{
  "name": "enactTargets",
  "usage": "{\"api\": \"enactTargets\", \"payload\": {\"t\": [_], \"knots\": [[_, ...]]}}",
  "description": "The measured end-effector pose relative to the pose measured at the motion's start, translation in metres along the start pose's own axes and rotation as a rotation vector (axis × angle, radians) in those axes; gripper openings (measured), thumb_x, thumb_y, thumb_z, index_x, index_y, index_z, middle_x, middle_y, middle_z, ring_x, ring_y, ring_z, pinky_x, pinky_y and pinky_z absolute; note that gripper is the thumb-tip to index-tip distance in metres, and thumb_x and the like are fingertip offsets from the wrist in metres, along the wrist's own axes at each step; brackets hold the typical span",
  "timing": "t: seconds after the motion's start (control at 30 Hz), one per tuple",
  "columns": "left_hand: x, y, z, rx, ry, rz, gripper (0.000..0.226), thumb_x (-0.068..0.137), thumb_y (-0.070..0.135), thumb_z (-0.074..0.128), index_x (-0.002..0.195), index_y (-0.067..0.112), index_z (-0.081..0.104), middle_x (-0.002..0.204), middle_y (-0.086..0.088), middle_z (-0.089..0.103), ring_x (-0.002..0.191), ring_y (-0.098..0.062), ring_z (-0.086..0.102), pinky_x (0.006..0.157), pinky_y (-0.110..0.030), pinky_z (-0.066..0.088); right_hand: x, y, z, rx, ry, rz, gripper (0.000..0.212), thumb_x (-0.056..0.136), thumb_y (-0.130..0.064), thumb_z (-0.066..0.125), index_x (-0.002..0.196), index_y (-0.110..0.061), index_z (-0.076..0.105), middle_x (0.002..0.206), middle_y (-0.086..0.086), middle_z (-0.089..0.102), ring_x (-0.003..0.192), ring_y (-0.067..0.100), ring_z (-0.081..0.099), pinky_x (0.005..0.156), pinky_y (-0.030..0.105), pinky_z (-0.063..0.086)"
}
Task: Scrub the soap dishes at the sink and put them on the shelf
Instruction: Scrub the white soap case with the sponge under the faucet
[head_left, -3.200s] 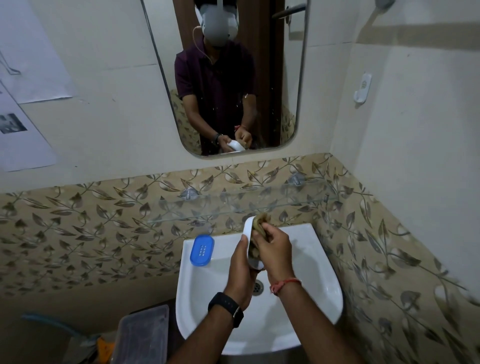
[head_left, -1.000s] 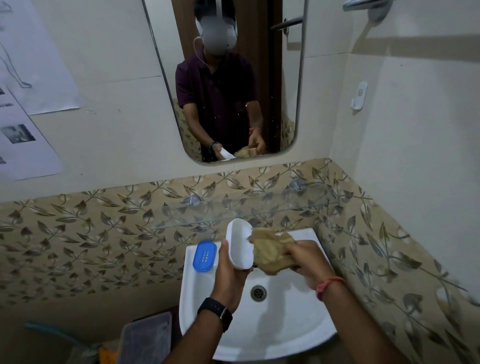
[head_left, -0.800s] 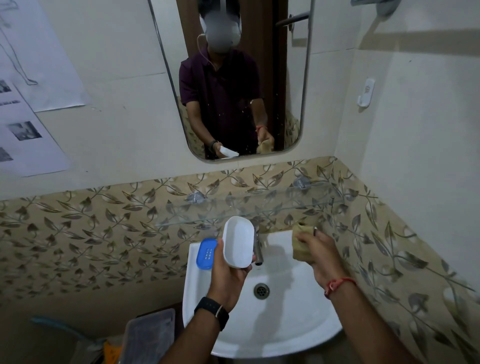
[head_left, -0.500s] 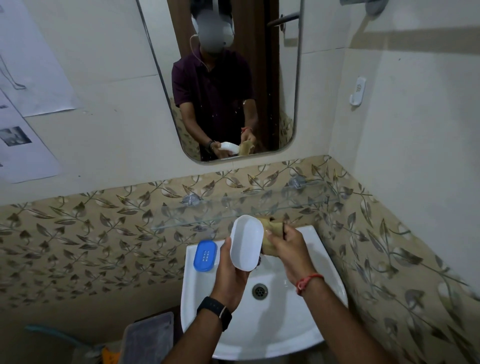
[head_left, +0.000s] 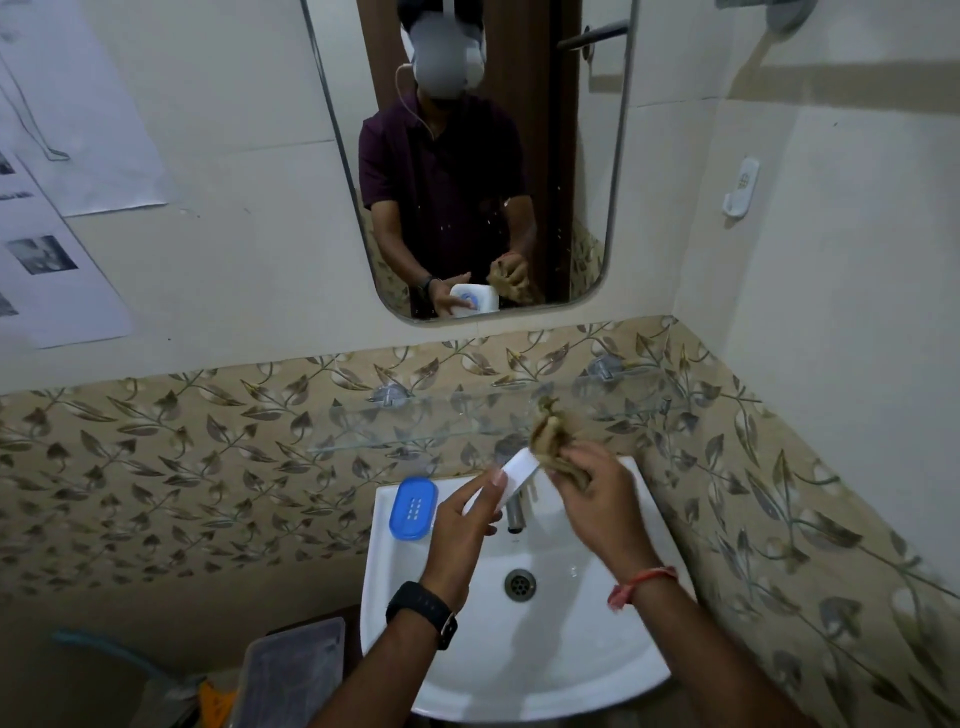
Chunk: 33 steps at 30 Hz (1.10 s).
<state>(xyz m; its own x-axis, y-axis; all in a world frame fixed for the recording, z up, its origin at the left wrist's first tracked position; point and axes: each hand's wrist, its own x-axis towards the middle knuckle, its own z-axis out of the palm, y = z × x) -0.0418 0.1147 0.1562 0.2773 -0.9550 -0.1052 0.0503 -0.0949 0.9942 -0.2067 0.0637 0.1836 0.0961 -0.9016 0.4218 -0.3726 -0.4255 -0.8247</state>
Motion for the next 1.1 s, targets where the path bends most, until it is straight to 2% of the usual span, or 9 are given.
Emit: {"api": "enactTargets", "payload": {"t": [0.2,0.3,0.4,0.53,0.6,0.77,0.93,1.0,1.1], "knots": [[0.003,-0.004,0.009,0.138,0.063,0.049,0.064,0.076,0.089,0.041,0.098,0.042,0.078,0.09,0.014,0.078,0.087,-0.01,0.07,0.068,-0.018,0.052,-0.022,-0.014,0.014,-0.12,-0.231,-0.218,0.025,0.089,0.003,0.06,0.105,-0.008,0.076,0.1,-0.001,0.062,0.09,0.007,0.059,0.084,0.006,0.043],[0.003,-0.007,0.012,0.144,0.084,0.051,0.05,0.081,0.084,0.043,0.091,0.048,0.077,0.076,0.01,0.069,0.076,-0.012,0.061,0.07,-0.025,0.05,-0.005,-0.014,0.007,-0.141,-0.17,-0.097,0.03,0.088,0.008,0.059,0.104,-0.008,0.078,0.096,0.003,0.061,0.086,0.013,0.061,0.076,-0.001,0.038],[0.003,-0.004,0.018,0.128,0.105,0.041,0.05,0.085,0.076,0.043,0.079,0.039,0.077,0.065,0.012,0.062,0.073,-0.013,0.06,0.063,-0.018,0.049,0.004,-0.017,0.002,-0.17,-0.143,-0.05,0.031,0.087,0.012,0.057,0.103,-0.006,0.078,0.098,0.005,0.061,0.087,0.014,0.06,0.076,-0.002,0.037],[0.008,-0.007,0.016,0.1,0.097,0.042,0.057,0.097,0.063,0.04,0.089,0.019,0.076,0.086,-0.022,0.072,0.08,-0.023,0.065,0.069,-0.032,0.052,-0.018,-0.029,0.016,-0.152,-0.274,-0.154,0.03,0.085,0.01,0.057,0.099,-0.009,0.076,0.098,-0.002,0.061,0.084,0.005,0.057,0.077,0.001,0.039],[0.007,-0.008,0.016,0.103,0.088,0.049,0.051,0.097,0.063,0.04,0.088,0.027,0.075,0.084,-0.018,0.072,0.082,-0.024,0.066,0.07,-0.033,0.053,-0.017,-0.027,0.015,-0.147,-0.271,-0.138,0.028,0.087,0.009,0.056,0.099,-0.007,0.076,0.098,0.0,0.062,0.085,0.009,0.06,0.076,0.005,0.041],[0.004,-0.008,0.015,0.149,0.079,0.068,0.053,0.091,0.069,0.041,0.083,0.03,0.077,0.067,0.01,0.066,0.071,-0.009,0.065,0.057,-0.014,0.05,0.009,-0.014,-0.003,-0.201,-0.121,0.0,0.029,0.089,0.01,0.055,0.104,-0.003,0.076,0.098,0.004,0.059,0.089,0.02,0.062,0.074,0.005,0.038],[0.006,-0.005,0.015,0.143,0.03,0.072,0.049,0.091,0.072,0.038,0.092,0.042,0.078,0.081,0.008,0.077,0.076,-0.008,0.071,0.061,-0.017,0.054,-0.014,-0.021,0.012,-0.151,-0.248,-0.176,0.029,0.09,0.005,0.057,0.106,-0.011,0.075,0.102,-0.003,0.062,0.093,0.01,0.06,0.082,0.013,0.047],[0.005,-0.004,0.015,0.136,0.0,0.059,0.043,0.091,0.073,0.039,0.093,0.051,0.076,0.089,0.008,0.079,0.079,-0.008,0.074,0.065,-0.021,0.057,-0.009,-0.014,0.012,-0.176,-0.199,-0.173,0.028,0.089,0.002,0.059,0.105,-0.013,0.076,0.098,-0.002,0.062,0.09,0.011,0.058,0.08,0.014,0.045],[0.004,-0.004,0.014,0.074,0.01,0.037,0.049,0.085,0.075,0.043,0.092,0.043,0.079,0.085,0.004,0.079,0.073,-0.007,0.074,0.064,-0.02,0.058,0.009,0.006,0.002,-0.196,-0.056,-0.046,0.025,0.088,0.002,0.061,0.101,-0.01,0.078,0.089,-0.001,0.061,0.085,0.018,0.059,0.073,0.011,0.04]]}}
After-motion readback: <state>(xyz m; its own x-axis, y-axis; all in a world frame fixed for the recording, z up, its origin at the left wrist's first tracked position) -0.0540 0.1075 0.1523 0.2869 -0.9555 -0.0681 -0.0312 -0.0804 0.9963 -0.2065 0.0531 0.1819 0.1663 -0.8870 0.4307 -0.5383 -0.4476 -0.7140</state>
